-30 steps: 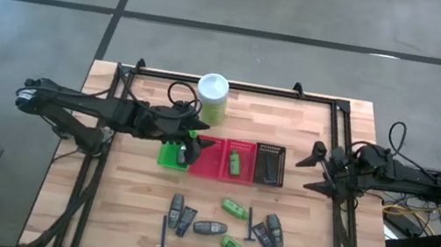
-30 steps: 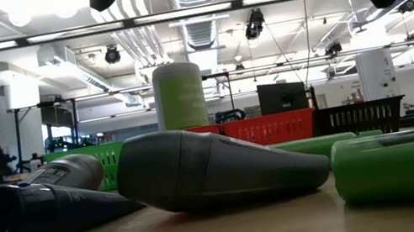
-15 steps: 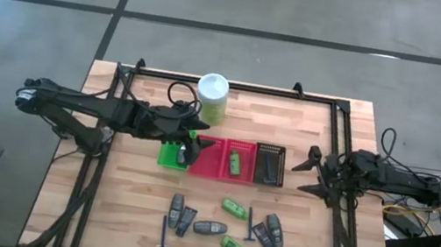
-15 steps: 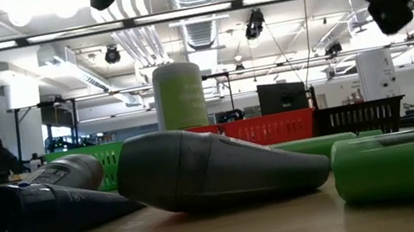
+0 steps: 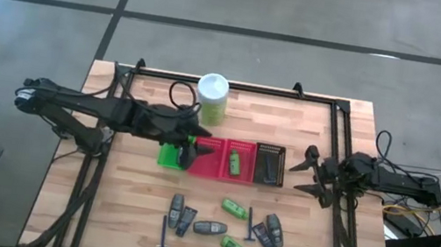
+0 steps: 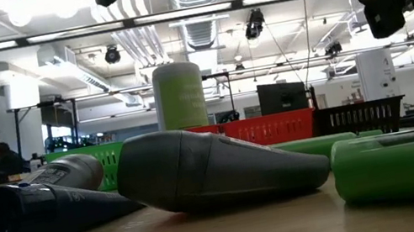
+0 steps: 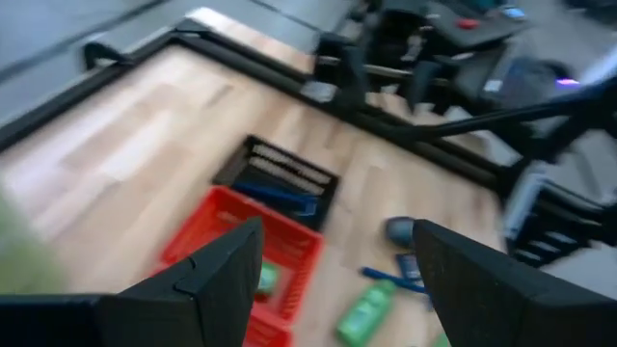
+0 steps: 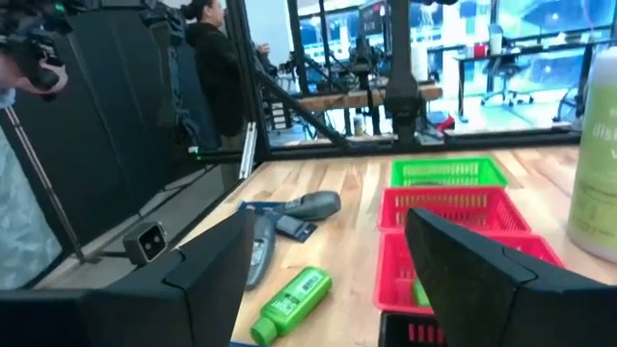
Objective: Pick & Place Travel size toiletries
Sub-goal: Put the dark blue shaving cream in the left red bin
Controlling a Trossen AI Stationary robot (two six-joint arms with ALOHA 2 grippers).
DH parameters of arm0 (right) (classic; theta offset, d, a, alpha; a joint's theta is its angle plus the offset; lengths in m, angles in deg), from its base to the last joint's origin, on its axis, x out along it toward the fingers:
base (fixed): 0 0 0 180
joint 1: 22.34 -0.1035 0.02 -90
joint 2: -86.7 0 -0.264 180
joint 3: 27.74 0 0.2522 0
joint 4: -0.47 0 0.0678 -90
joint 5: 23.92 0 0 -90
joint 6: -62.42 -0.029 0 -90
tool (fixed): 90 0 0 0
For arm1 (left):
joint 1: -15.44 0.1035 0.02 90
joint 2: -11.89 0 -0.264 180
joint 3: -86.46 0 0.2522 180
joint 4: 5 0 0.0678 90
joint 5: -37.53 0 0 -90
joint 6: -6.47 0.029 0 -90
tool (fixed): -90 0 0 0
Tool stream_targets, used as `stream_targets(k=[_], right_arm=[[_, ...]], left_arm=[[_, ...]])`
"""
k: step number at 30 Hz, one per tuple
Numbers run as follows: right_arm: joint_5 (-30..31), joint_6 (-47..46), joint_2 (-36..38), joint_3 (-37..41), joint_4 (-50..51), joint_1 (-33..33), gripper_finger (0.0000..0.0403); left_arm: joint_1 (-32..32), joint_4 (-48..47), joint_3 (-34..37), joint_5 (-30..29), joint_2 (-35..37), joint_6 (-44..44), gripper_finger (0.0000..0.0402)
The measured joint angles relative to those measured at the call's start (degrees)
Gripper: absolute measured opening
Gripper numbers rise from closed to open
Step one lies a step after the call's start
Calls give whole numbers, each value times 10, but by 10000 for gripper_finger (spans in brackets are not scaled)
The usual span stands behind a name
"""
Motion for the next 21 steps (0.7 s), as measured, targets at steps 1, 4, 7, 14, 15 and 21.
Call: stream_targets(k=[1,4,7,14,15,21], right_arm=[[0,0,1,-1,0,0,262],[-1,-1,0,-5,2,0,253],[-2,-1,-1,-10,2,0,245],[-2,-1,-2,-20,2,0,229],[-2,-1,-2,-20,2,0,227],[-2,-1,-5,-19,4,0,219]], left_arm=[[0,7,0,10,1,0,271],[0,15,0,50,-2,-9,271],[-1,10,0,62,-15,-88,271],[-3,15,1,45,-31,-135,271],[-4,19,1,27,-33,-140,271],[1,55,1,-46,-38,-144,271]])
